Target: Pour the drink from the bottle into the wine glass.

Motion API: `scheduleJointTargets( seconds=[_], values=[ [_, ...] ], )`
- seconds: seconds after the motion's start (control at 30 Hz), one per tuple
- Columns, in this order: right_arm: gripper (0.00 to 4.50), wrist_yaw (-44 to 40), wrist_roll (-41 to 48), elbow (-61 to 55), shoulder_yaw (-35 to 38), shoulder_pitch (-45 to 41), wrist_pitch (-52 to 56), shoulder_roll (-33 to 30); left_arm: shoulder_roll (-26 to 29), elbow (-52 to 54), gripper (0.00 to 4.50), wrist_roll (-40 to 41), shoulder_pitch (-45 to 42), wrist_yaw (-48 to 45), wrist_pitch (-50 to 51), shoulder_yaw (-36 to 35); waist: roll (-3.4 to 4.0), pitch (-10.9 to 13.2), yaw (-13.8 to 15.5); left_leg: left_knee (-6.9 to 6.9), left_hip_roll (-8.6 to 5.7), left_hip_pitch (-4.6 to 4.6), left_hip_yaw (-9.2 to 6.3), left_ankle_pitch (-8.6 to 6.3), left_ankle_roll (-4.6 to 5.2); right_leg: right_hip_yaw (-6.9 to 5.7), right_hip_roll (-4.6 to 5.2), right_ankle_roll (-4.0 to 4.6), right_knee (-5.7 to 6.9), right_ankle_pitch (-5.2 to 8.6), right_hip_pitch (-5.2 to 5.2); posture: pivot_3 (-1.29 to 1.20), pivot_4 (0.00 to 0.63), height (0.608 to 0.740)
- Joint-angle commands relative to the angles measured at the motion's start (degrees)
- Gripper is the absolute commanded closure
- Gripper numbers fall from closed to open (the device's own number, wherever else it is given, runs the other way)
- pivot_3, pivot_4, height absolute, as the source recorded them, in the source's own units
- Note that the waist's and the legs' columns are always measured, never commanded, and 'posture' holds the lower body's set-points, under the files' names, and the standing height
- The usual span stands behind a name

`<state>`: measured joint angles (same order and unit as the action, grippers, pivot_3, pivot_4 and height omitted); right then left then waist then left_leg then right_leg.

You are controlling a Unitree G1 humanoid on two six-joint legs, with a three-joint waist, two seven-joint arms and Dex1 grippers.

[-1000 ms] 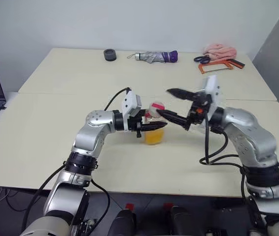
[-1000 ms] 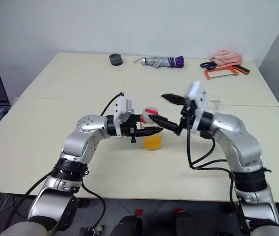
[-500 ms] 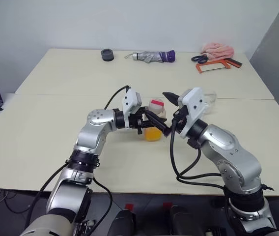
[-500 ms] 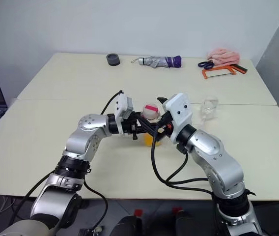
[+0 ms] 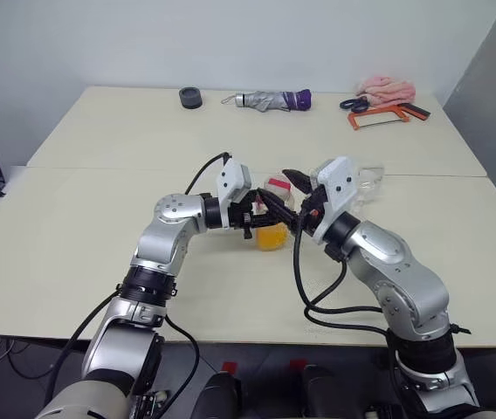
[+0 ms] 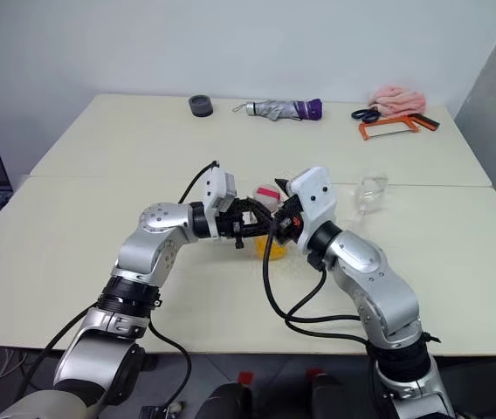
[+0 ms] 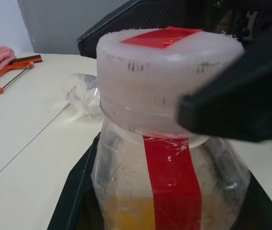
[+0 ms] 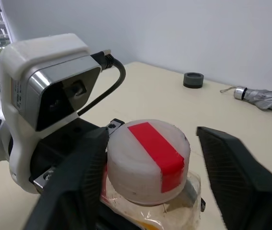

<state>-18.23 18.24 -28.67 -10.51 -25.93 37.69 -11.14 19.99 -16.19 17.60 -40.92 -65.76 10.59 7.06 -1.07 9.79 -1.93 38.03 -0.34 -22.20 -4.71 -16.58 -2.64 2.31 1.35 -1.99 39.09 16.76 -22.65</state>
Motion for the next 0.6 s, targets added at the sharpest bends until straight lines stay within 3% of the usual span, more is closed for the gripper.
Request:
scheduleJointTargets(
  seconds=[0.03,0.13,0.23,0.3,0.4,0.5,0.53,0.6],
  values=[
    [2.65,-2.3,1.0,-0.8,1.3,-1.8,-2.7,-0.5,0.6,2.7,2.69,0.5,-0.5,-0.4,-1.0,-0.5,0.0,0.0,0.0,0.0,0.0,0.0,0.0,0.0,0.0,0.0,0.0,0.0,0.0,0.0,0.0,0.0,0.15,0.74],
    [2.63,-10.4,3.4,0.9,0.1,-2.9,-4.8,-3.4,1.0,3.3,2.69,1.1,-0.4,-1.1,-0.3,-0.5,0.0,0.0,0.0,0.0,-0.01,0.0,0.01,0.0,0.0,0.0,0.0,0.0,0.0,0.0,0.0,0.0,0.15,0.74],
    [2.63,-29.1,7.5,6.7,-1.7,-7.7,-9.0,-10.4,2.7,5.4,2.7,3.3,-0.5,-5.4,2.2,-0.1,0.02,0.0,-0.1,0.0,-0.06,0.01,0.05,-0.01,0.01,0.01,-0.02,0.0,-0.01,0.0,0.0,0.0,0.15,0.74],
    [2.63,-36.6,8.1,11.0,-2.6,-10.9,-10.6,-13.6,3.7,6.3,2.7,4.1,-0.7,-7.7,3.3,0.1,0.04,0.0,-0.1,-0.01,-0.07,0.02,0.05,-0.01,0.02,0.0,-0.05,0.0,-0.02,0.0,0.01,0.0,0.15,0.74],
    [2.63,-43.9,8.1,24.6,-1.3,-18.8,-11.8,-15.0,5.2,7.5,2.7,5.3,-1.7,-11.0,5.1,0.3,0.04,0.0,-0.6,-0.02,-0.02,0.1,0.07,-0.01,0.02,0.0,-0.11,0.0,-0.01,0.0,0.04,0.0,0.15,0.74],
    [2.63,-43.8,6.7,30.3,0.7,-20.7,-12.6,-15.6,5.0,7.3,2.7,4.8,-1.9,-10.3,5.2,0.1,0.04,0.0,-1.0,-0.01,0.0,0.11,0.03,-0.01,0.03,-0.02,-0.13,0.01,0.02,0.0,0.04,0.0,0.15,0.74],
    [1.88,-42.8,6.8,30.1,1.9,-20.3,-13.1,-15.5,4.9,7.1,2.7,4.6,-1.8,-9.5,5.3,-0.2,0.04,0.0,-0.9,-0.01,0.02,0.09,0.01,-0.01,0.03,-0.03,-0.11,0.01,0.0,0.0,0.04,0.0,0.15,0.74],
    [1.25,-40.8,8.2,27.2,4.8,-18.2,-12.5,-16.2,4.5,7.1,2.7,4.3,-1.2,-7.8,5.6,-0.8,0.04,0.0,-0.7,-0.02,0.07,0.01,-0.06,0.0,0.02,-0.05,0.02,0.01,0.0,0.0,0.01,0.0,0.15,0.74]
  ],
)
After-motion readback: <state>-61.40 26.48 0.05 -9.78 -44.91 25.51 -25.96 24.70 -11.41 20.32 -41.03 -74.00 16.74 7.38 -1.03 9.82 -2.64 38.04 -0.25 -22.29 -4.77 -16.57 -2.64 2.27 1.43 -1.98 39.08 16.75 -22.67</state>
